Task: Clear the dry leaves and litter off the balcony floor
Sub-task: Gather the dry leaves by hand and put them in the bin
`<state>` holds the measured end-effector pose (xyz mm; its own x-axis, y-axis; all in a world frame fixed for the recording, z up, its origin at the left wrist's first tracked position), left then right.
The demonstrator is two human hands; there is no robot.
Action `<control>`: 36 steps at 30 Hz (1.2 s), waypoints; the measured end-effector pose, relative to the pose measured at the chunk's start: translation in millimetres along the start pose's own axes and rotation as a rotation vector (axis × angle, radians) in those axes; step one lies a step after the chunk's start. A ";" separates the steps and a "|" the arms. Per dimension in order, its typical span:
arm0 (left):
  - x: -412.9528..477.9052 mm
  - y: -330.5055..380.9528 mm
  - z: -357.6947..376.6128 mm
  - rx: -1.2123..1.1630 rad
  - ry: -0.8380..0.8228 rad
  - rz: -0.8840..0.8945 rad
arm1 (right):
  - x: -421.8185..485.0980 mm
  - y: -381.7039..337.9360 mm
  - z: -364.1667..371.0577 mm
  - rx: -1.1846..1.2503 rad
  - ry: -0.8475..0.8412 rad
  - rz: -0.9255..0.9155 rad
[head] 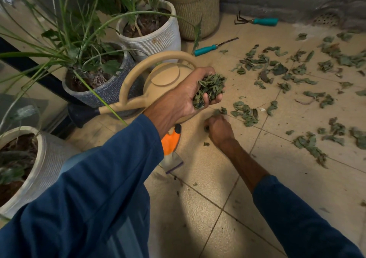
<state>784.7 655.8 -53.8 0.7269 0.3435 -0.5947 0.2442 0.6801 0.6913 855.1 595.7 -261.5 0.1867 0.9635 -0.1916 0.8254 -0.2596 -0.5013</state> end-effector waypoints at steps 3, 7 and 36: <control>0.1 -0.2 3.3 0.007 -0.011 -0.001 | -5.4 3.2 -0.5 -0.035 0.027 -0.002; -0.6 0.6 4.3 0.022 -0.011 0.004 | -10.8 18.1 -10.8 0.121 0.129 0.093; 3.6 -2.8 9.5 0.010 -0.033 -0.014 | -16.1 56.6 -20.9 0.053 0.106 0.187</control>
<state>792.7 649.0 -54.0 0.7441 0.3125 -0.5905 0.2609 0.6777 0.6875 909.9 566.8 -269.2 0.3907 0.8992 -0.1969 0.7429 -0.4344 -0.5093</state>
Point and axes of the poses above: each hand's wrist, its own x-axis towards the middle knuckle, its own z-axis out of the palm, y = z × x, the point moved 1 cm from there along x, towards the middle knuckle, and after that the axes turned 12 degrees about -y, right-handed, at the moved point
